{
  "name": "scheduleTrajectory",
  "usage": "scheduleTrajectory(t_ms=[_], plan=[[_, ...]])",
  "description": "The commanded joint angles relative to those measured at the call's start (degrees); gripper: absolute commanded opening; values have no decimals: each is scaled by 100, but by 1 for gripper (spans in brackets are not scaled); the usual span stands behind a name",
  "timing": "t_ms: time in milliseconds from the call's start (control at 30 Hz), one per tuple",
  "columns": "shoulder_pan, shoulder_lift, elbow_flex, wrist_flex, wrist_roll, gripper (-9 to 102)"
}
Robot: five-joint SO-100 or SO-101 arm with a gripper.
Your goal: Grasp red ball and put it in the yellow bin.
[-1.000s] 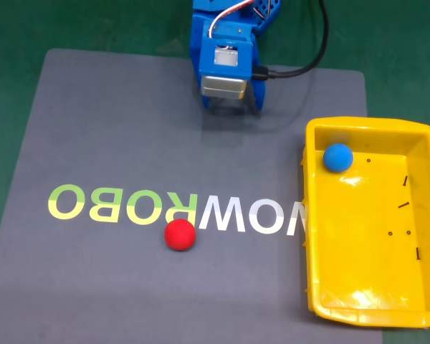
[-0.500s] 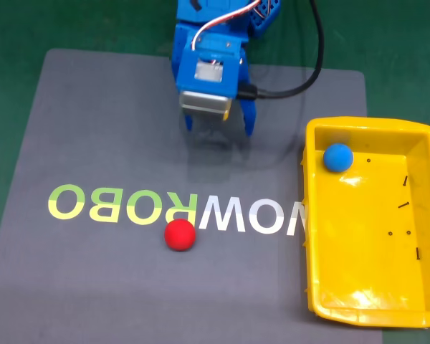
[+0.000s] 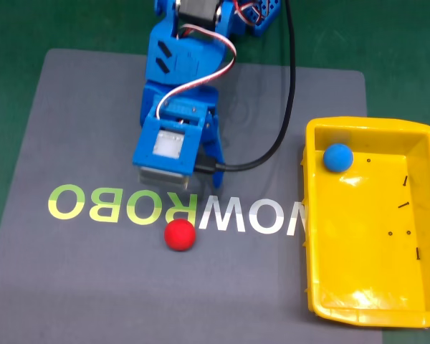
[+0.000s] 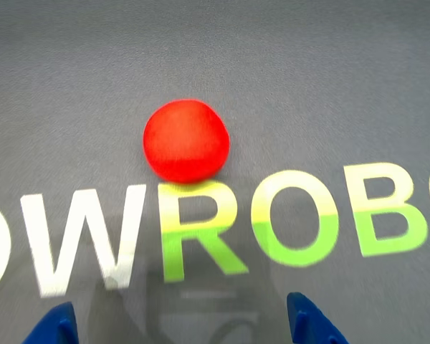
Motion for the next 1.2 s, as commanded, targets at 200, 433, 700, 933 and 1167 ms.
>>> scheduleTrajectory(t_ms=[200,433,700,933,1167], plan=[[18,-914,-1283,-193,149,33],[-44,-1600,-2013,-193,202,33],[-141,-2303,-2742,-193,237,33],[-211,-2628,-2971,-193,246,33],[-272,-2812,-3094,-193,334,30]])
